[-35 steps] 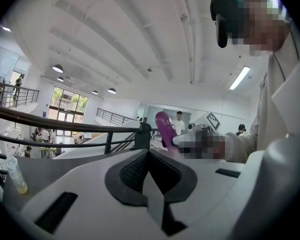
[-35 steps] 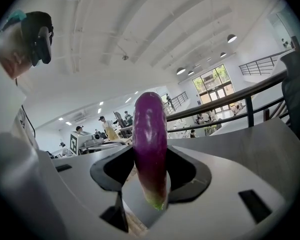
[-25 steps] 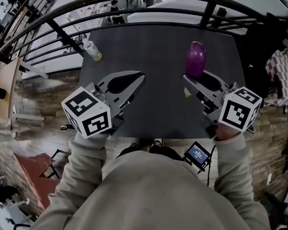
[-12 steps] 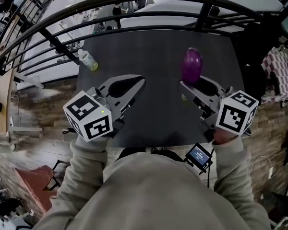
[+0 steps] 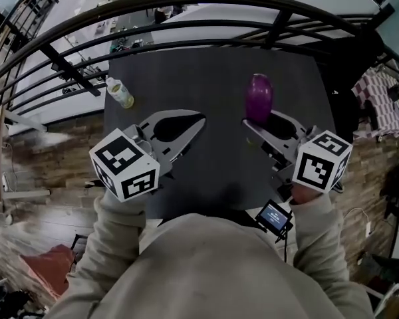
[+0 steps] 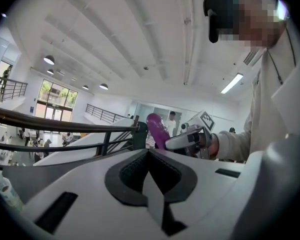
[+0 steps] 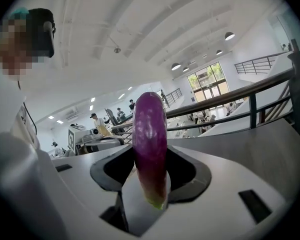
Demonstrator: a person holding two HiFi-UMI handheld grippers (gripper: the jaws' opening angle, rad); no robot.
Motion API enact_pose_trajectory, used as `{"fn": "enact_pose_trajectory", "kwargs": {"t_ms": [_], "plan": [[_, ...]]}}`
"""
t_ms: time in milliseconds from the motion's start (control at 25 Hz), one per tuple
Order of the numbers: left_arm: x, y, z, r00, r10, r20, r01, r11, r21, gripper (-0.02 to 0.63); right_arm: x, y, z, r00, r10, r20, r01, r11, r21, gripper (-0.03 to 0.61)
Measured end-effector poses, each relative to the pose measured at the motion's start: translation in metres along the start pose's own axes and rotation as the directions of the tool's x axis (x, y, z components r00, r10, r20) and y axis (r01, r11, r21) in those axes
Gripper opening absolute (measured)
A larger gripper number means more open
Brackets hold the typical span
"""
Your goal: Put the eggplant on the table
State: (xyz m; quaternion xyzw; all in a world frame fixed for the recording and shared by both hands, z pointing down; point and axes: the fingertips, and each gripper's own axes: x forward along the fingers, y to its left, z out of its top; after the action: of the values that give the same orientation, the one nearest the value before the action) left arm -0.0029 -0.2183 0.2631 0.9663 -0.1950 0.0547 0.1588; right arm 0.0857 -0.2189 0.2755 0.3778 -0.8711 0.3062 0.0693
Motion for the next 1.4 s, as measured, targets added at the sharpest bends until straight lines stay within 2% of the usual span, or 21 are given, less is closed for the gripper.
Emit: {"fn": "enact_pose_trajectory", "kwargs": {"t_ms": [320,520,760,1040,1240,1400], "plan": [[0.002,0.024,-0.007,1.000,0.013,0.014,-0.013,1.000,-0.015,0.002,0.006,-0.017,0.001,1.000,-0.015,-0.022,0.015,1.000,0.010,0.207],[0.009,0.034,0.005,0.999,0.036,0.013,-0.036,0.999,-0.027,0.002,0.019,-0.029,0.010,0.999,0.022,-0.044,-0.021,1.000,0.019,0.207],[0.010,0.047,0.014,0.995,0.101,0.025,-0.099,0.993,-0.060,0.002,0.031,-0.034,0.027,0.997,0.067,-0.041,-0.066,0.998,0.018,0.207],[0.017,0.041,0.015,0.994,0.105,0.040,-0.103,0.993,-0.054,0.002,0.032,-0.031,0.030,0.994,0.097,-0.046,-0.097,0.995,-0.003,0.207],[0.014,0.036,0.005,0.994,0.102,0.031,-0.100,0.992,-0.073,0.002,0.031,-0.029,0.022,0.994,0.093,-0.052,-0.093,0.996,0.005,0.207],[0.016,0.037,-0.008,0.994,0.108,0.020,-0.106,0.990,-0.091,0.002,0.037,-0.029,0.003,0.991,0.088,-0.099,-0.088,0.996,0.005,0.207]]}}
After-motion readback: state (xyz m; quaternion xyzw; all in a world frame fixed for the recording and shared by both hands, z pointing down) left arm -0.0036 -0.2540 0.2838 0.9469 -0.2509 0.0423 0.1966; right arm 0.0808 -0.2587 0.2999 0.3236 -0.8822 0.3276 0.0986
